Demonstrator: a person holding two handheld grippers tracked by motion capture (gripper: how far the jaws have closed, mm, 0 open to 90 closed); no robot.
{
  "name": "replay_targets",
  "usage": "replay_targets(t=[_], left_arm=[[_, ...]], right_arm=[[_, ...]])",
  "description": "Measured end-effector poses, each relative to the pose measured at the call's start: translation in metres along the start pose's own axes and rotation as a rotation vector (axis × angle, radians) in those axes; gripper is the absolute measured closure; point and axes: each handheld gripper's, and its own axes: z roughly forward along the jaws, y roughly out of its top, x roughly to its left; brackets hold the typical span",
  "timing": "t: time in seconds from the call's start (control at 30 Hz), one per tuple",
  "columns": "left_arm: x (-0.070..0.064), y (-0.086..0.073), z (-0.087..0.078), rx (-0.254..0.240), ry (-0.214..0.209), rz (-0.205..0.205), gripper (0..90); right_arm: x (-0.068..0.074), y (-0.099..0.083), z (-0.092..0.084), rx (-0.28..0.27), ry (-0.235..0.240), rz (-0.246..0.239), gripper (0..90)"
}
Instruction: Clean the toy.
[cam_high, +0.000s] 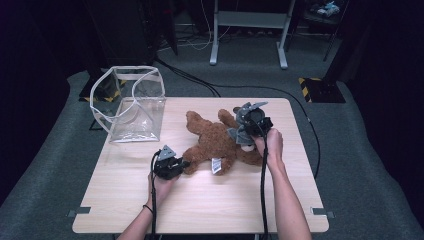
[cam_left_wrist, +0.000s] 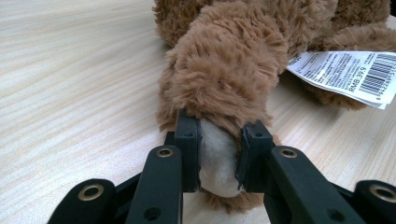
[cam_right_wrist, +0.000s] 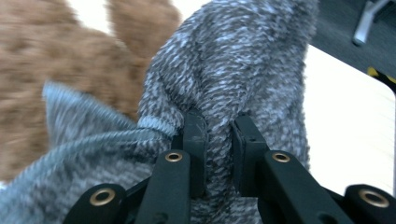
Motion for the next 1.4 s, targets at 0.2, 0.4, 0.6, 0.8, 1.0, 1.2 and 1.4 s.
replay_targets(t=[0.2,0.4,0.6,0.8,1.0,1.2,1.4], left_arm=[[0.000,0.000,0.000,-0.004,0.000,-0.011,72.1],[0.001,0.001,0.002,0.007,0.009,-0.018,54.5],[0.001,0.002,0.004,0.025,0.007,-0.026,43.1],[0.002,0.002,0.005,0.044,-0.010,-0.010,53.8],[0.001,0.002,0.005,0.054,-0.015,-0.005,62.4],[0.002,0.002,0.005,0.048,-0.016,-0.010,64.2],[0.002,0.002,0.005,0.048,-0.015,-0.010,63.9]], right_arm=[[-0.030,-0.013,0.006,0.036,-0.066,0.098,78.6],[-0.042,-0.029,0.006,0.039,-0.059,0.137,78.5],[-0.034,-0.024,0.004,0.025,-0.077,0.109,78.2],[-0.024,-0.018,-0.020,-0.052,-0.059,0.082,77.9],[-0.021,-0.030,-0.017,0.023,-0.093,0.032,78.2],[-0.046,-0.056,-0.003,0.090,-0.110,0.110,78.1],[-0.039,-0.048,-0.031,-0.039,-0.102,0.109,77.9]])
